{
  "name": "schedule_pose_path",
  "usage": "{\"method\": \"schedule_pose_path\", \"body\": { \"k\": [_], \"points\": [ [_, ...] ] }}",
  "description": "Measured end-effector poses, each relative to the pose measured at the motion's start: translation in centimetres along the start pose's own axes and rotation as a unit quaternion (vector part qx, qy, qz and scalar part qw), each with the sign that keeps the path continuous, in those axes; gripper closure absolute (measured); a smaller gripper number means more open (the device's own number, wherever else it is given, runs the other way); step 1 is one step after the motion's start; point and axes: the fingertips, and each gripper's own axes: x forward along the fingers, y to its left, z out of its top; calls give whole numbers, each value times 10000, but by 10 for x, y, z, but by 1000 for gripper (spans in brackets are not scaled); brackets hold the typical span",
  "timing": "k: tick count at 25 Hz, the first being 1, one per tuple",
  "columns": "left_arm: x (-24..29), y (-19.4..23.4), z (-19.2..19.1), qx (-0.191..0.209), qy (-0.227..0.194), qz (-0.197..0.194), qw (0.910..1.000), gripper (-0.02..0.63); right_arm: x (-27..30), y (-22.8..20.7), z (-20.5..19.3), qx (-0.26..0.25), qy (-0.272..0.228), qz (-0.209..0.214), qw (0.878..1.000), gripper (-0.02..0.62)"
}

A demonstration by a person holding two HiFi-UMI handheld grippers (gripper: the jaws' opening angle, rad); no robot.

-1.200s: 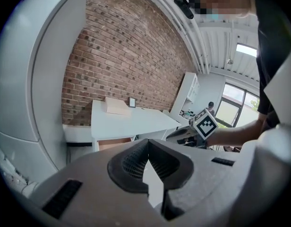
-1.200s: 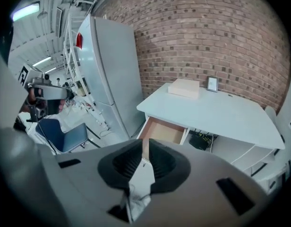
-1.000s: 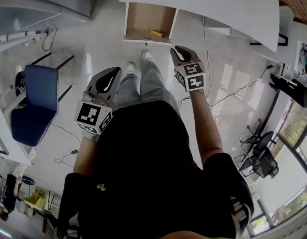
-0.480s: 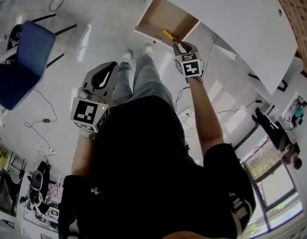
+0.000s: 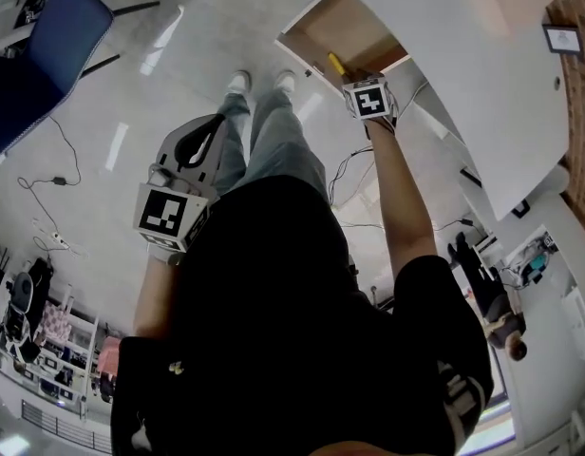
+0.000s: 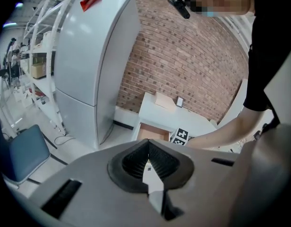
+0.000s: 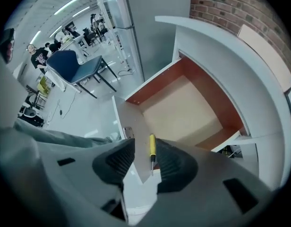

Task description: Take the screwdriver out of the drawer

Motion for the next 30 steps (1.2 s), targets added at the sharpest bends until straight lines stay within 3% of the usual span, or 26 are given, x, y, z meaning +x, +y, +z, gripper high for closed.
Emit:
{"method": "schedule_pose_path", "body": {
  "k": [11,22,30],
  "points": [
    [6,17,-34,-416,119,422,9982,603,75,-11,-21,-483,1012,429,9928,411],
    [17,22,-59,-670,364,690,9947,603,131,-39,-43,-212,1931,944,9764,397],
    [21,32,-66,-1033,380,781,9909,603,152,-29,-42,101,2448,1275,9611,388]
  ]
}}
